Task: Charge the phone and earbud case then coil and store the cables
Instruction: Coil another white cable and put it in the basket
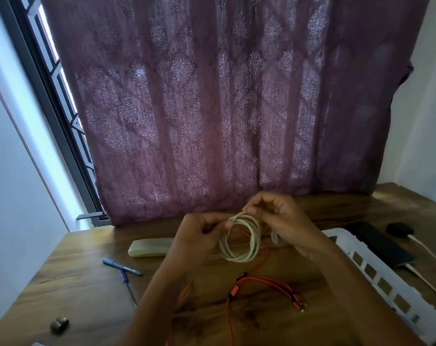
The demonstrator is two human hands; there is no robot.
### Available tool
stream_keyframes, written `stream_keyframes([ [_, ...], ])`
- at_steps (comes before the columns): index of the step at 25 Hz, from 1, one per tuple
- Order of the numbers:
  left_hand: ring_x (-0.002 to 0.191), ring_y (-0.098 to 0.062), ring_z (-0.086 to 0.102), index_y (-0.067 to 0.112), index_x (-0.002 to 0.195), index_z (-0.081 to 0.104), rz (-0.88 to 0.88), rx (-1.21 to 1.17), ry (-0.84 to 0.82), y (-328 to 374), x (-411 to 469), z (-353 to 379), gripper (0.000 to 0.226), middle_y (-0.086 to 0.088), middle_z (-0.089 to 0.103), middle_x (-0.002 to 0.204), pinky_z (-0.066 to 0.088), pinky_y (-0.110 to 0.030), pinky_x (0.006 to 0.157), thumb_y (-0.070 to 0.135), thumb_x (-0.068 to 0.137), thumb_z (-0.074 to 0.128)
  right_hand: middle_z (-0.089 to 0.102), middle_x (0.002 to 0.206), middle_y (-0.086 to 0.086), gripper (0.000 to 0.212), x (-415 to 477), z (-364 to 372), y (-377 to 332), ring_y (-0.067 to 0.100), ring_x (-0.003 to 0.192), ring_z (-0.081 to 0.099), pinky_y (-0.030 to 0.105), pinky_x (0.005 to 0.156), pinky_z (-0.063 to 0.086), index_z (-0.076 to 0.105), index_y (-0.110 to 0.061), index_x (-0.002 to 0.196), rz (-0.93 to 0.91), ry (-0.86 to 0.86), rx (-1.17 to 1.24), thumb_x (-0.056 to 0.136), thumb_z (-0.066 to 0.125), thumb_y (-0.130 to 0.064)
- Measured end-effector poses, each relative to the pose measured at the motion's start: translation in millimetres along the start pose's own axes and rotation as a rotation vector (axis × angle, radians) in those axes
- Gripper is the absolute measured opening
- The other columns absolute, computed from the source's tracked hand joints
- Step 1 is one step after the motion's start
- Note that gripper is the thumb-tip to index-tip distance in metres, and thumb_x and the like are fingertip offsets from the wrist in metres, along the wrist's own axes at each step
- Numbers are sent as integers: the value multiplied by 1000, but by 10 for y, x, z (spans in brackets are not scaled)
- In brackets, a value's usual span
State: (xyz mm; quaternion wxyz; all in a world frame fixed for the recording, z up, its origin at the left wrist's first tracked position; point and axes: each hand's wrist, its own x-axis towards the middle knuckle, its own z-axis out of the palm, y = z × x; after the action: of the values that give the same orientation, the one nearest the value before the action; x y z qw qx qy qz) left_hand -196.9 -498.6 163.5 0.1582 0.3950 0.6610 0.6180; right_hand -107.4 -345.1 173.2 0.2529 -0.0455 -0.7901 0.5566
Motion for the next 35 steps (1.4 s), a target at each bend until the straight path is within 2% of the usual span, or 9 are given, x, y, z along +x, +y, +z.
stream_keyframes([
  [5,85,-18,70,11,110,65,-42,-182,160,-13,20,53,26,-7,74,88,57,-33,77,4,86,58,72,77,-3,27,-38,110,75,6,73,68,16,65,51,69,-21,79,-78,177,-82,85,59,4],
  [10,89,-22,70,12,103,70,8,-152,310,17,5,104,22,-5,74,93,55,-44,82,7,85,60,73,84,11,30,-127,213,26,21,85,67,35,80,52,76,-18,75,145,186,262,90,51,-11],
  [12,89,-20,70,17,99,72,2,-137,341,-4,0,112,20,-3,75,92,54,-47,84,10,85,61,74,86,10,10,-159,266,-9,19,85,68,32,79,53,74,-15,85,136,173,210,84,65,-17],
  [17,83,-21,71,23,99,71,12,-63,393,-93,22,124,22,-3,75,88,55,-51,80,9,87,59,74,87,5,31,-164,342,-23,16,82,70,28,72,54,60,-14,102,245,259,256,75,74,-8],
  [26,93,-1,66,40,96,67,78,102,388,-192,72,188,34,9,72,97,54,-32,87,9,87,59,71,74,14,23,-136,447,56,20,68,71,36,67,58,74,0,70,425,160,1252,76,54,-11],
  [28,91,2,66,38,99,68,76,129,432,-220,47,204,32,11,72,96,54,-30,85,9,87,59,72,86,16,22,-142,470,88,22,79,71,37,74,57,71,2,88,414,179,1230,76,60,-13],
  [30,88,1,66,31,103,69,64,129,502,-254,27,218,28,10,72,95,54,-31,84,10,87,59,68,102,17,52,-170,490,108,23,92,67,38,80,57,57,-2,114,360,170,1206,67,74,-15],
  [32,84,4,65,28,105,69,47,127,572,-269,5,236,27,11,72,92,54,-28,81,10,87,59,67,105,13,71,-211,525,132,20,92,67,35,78,54,51,-11,115,302,202,1036,51,83,-11],
  [35,79,7,65,28,104,69,45,69,600,-245,-46,310,26,18,69,86,54,-23,75,10,87,61,65,105,8,49,-277,620,130,15,93,66,26,75,53,56,-15,100,247,416,514,60,83,-8],
])
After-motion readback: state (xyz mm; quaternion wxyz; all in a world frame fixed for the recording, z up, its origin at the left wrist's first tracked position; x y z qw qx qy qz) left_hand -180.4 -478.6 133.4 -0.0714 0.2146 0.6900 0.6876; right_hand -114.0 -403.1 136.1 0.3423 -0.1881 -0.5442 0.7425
